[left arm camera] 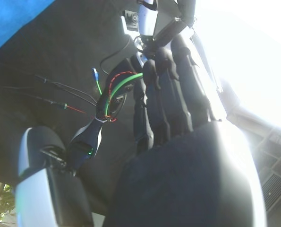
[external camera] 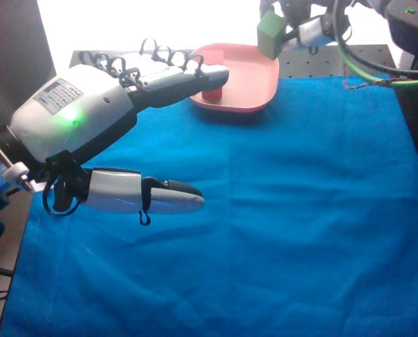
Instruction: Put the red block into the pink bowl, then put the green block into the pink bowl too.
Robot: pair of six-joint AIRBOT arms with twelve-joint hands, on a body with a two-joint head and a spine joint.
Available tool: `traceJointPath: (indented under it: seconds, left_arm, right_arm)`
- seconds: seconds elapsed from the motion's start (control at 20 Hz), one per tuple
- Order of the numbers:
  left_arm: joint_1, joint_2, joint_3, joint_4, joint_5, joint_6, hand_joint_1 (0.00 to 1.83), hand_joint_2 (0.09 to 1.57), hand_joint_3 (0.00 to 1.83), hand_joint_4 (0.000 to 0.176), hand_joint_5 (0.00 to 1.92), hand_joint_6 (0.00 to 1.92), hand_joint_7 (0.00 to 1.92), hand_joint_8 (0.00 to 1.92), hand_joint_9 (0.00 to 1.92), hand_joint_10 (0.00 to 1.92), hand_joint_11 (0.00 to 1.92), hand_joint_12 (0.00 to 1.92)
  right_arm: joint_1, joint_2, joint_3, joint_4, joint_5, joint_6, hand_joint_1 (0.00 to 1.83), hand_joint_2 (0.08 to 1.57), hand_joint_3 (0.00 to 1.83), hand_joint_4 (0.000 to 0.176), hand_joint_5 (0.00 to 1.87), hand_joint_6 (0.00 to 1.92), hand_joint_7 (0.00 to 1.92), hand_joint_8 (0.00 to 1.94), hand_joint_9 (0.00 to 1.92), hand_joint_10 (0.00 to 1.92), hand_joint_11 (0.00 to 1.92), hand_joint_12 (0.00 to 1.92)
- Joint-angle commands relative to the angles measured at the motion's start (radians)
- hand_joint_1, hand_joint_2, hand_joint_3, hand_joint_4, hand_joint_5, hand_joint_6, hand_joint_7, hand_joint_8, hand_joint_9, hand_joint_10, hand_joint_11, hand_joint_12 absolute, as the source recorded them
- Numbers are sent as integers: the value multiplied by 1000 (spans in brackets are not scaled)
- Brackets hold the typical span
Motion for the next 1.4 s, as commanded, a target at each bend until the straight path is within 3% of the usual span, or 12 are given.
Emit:
traceJointPath:
  seconds: [0.0, 0.1, 0.3, 0.65, 0.8, 0.9, 0.95, 1.0, 1.05, 1.1, 1.15, 1.35]
  left_arm:
    - [-8, 1, -3, -15, -122, 0, 494, 863, 0, 75, 293, 2, 416, 9, 402, 10, 283, 8]
    - [-8, 0, -3, -16, -123, 3, 577, 854, 0, 57, 313, 7, 427, 10, 411, 10, 322, 23]
    - [-8, -4, -1, -18, -129, 3, 595, 825, 0, 60, 342, 7, 408, 3, 386, 2, 341, 24]
    - [-8, -4, -2, -20, -137, 3, 624, 817, 0, 98, 335, 12, 423, 4, 366, 3, 275, 5]
    - [-8, -4, -3, -22, -139, 3, 622, 816, 0, 66, 349, 11, 432, 5, 391, 11, 307, 20]
    - [-8, -4, -3, -24, -140, 3, 611, 836, 6, 73, 302, 4, 397, 0, 378, 3, 297, 15]
    - [-8, -4, -3, -24, -142, 3, 608, 833, 4, 78, 310, 7, 400, 2, 380, 3, 279, 7]
    - [-8, -4, -3, -25, -143, 3, 608, 833, 4, 78, 310, 7, 400, 2, 380, 3, 279, 7]
    - [-8, -4, -3, -26, -143, 3, 573, 844, 8, 70, 268, 2, 386, 0, 380, 2, 289, 11]
    - [-8, -4, -3, -27, -143, 3, 573, 844, 8, 70, 268, 2, 386, 0, 380, 2, 289, 11]
    - [-8, -4, -3, -28, -144, 3, 571, 835, 3, 96, 272, 6, 400, 7, 395, 8, 305, 18]
    - [-7, -5, -3, -31, -145, 3, 584, 833, 0, 72, 320, 18, 418, 13, 413, 10, 330, 29]
  right_arm:
    - [9, -5, 9, 17, 101, -3, 1276, 1088, 0, 0, 972, 798, 1128, 943, 1235, 451, 881, 1330]
    - [5, -20, 18, 17, 101, -3, 1270, 1100, 1, 0, 933, 867, 1110, 966, 1205, 461, 838, 1352]
    - [0, -39, 33, 17, 101, -3, 1254, 1113, 0, 0, 911, 928, 1079, 997, 1205, 425, 855, 1294]
    - [-22, -59, 63, 28, 99, -2, 1254, 1104, 0, 0, 927, 919, 1101, 945, 1241, 341, 899, 1234]
    - [-27, -59, 68, 41, 99, -2, 1251, 1107, 0, 0, 911, 962, 1104, 926, 1255, 265, 877, 1205]
    - [-28, -60, 72, 48, 98, -2, 1257, 1134, 0, 0, 847, 945, 1054, 1080, 1248, 431, 887, 1335]
    - [-29, -60, 75, 56, 98, -2, 1133, 1121, 0, 0, 796, 388, 1030, 614, 1164, 438, 800, 1339]
    - [-29, -60, 76, 61, 98, -2, 1133, 1121, 0, 0, 796, 388, 1030, 614, 1164, 438, 800, 1339]
    - [-29, -60, 79, 65, 98, -1, 1063, 1110, 1, 0, 835, 28, 1148, 238, 1129, 542, 799, 1376]
    - [-30, -60, 81, 70, 98, -1, 1063, 1110, 1, 0, 835, 28, 1148, 238, 1129, 542, 799, 1376]
    - [-30, -60, 81, 74, 98, -1, 1074, 1096, 0, 0, 823, 0, 1225, 127, 1132, 639, 825, 1409]
    - [-30, -60, 81, 75, 98, 1, 1080, 1088, 0, 0, 810, 0, 1246, 52, 1072, 814, 811, 1528]
